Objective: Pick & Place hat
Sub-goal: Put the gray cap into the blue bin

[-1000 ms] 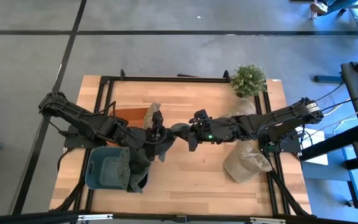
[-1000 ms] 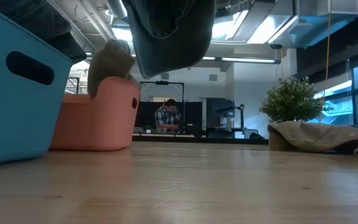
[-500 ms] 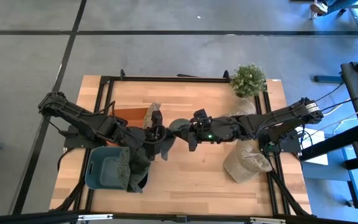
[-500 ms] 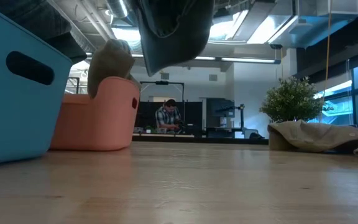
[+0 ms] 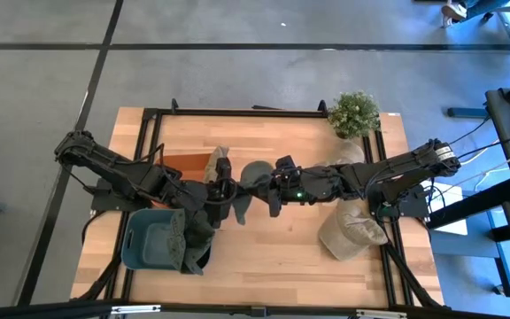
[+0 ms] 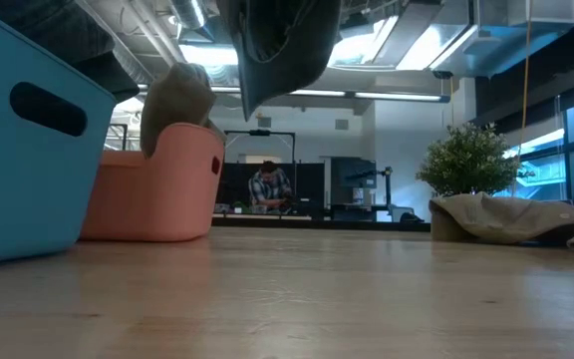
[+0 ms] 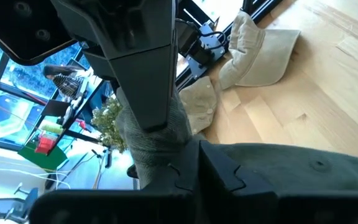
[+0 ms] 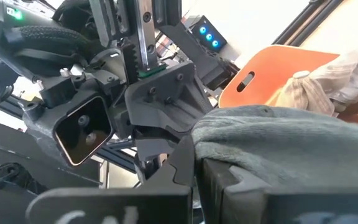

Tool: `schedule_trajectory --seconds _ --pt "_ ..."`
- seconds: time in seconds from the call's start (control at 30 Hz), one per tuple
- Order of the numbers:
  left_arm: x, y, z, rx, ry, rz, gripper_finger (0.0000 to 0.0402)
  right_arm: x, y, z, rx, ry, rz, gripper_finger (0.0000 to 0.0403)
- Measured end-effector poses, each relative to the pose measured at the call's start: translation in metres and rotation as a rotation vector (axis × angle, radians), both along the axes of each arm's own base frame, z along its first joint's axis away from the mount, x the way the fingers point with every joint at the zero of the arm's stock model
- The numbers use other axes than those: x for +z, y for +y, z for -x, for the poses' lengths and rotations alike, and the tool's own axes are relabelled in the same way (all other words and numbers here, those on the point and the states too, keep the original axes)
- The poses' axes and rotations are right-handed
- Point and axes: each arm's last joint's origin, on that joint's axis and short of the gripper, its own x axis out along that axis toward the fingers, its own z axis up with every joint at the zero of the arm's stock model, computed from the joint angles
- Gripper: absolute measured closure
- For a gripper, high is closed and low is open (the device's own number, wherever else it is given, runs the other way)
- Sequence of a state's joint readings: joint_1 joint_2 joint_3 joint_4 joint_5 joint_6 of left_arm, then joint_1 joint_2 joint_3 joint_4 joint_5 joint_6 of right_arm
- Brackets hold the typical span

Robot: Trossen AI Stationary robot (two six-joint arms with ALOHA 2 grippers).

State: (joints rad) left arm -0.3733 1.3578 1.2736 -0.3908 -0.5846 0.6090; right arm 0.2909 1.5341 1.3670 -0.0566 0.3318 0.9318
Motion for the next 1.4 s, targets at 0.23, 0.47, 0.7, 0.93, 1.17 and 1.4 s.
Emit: schedule_trajectory --seconds 0.23,0.47,0.7,0.93,1.17,1.4 --pt "0.0000 0.0001 0.0000 0.002 0.001 -0.009 0.0396 -0.0002 0.0006 0.0000 0.025 0.004 0.019 0.0396" --pt "0.0006 0.0000 0.0003 0.015 -0.019 0.067 0.0397 -0.0032 0.0007 0.0009 0.031 0.037 0.032 0.0396" --pt "0.0011 -0.0002 0.0015 0.007 -0.020 0.096 0.0396 -0.0034 0.0007 0.0011 0.036 0.040 0.054 0.0396" --pt "0.0015 -0.0003 0.0014 0.013 -0.027 0.103 0.0383 -0.0034 0.0006 0.0012 0.037 0.041 0.059 0.0396" --pt "0.0016 -0.0005 0.0017 0.012 -0.027 0.103 0.0329 -0.0032 0.0003 0.0015 0.032 0.043 0.060 0.0396" --pt "0.0051 -0.0056 0.0091 0.036 -0.042 0.075 0.0249 -0.0023 -0.0002 0.0015 0.027 0.038 0.060 0.0396"
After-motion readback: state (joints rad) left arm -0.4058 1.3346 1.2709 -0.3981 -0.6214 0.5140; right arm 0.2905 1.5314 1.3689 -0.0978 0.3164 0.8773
